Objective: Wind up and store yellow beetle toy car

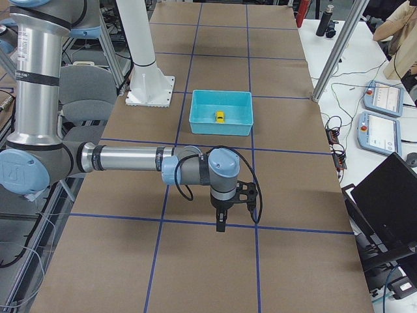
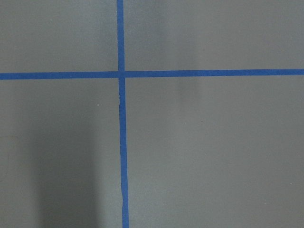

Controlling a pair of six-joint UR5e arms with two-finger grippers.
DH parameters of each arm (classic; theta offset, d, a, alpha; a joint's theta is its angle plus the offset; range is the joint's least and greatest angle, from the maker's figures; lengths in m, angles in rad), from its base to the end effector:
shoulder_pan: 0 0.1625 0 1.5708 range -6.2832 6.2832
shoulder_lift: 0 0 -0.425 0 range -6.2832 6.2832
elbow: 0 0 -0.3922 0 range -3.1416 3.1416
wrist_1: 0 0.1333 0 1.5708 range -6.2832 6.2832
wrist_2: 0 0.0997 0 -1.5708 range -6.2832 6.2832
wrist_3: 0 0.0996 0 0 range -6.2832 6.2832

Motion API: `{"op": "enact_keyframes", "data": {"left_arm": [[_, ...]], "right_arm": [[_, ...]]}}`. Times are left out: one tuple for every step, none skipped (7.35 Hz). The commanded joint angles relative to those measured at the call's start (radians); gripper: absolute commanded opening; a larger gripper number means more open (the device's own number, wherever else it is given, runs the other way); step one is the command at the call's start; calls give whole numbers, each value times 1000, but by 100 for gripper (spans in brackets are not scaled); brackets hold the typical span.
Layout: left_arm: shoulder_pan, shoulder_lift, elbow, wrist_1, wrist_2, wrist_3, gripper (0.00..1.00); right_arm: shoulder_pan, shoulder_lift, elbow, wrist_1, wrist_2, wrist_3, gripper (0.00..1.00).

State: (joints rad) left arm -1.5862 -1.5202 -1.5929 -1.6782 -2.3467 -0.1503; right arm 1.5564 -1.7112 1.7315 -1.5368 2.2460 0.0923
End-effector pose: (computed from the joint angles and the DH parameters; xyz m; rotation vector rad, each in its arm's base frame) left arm -0.0709 -0.4745 0.6611 0.0225 0.7793 -0.1266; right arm 0.0648 -0.4374 0.6476 0.0161 -0.6769 0.0566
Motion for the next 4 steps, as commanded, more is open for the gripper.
{"op": "enact_keyframes", "data": {"left_arm": [[0,0,1,0,1,0,100],[0,0,-1,0,1,0,100],[0,0,-1,0,0,0,100],[0,0,-1,0,1,0,100]], "right_arm": [[-1,1,-6,4,6,3,99],[-1,2,-1,7,10,3,99],[-4,8,2,6,17,3,99],[-10,28,0,1,26,3,99]]}}
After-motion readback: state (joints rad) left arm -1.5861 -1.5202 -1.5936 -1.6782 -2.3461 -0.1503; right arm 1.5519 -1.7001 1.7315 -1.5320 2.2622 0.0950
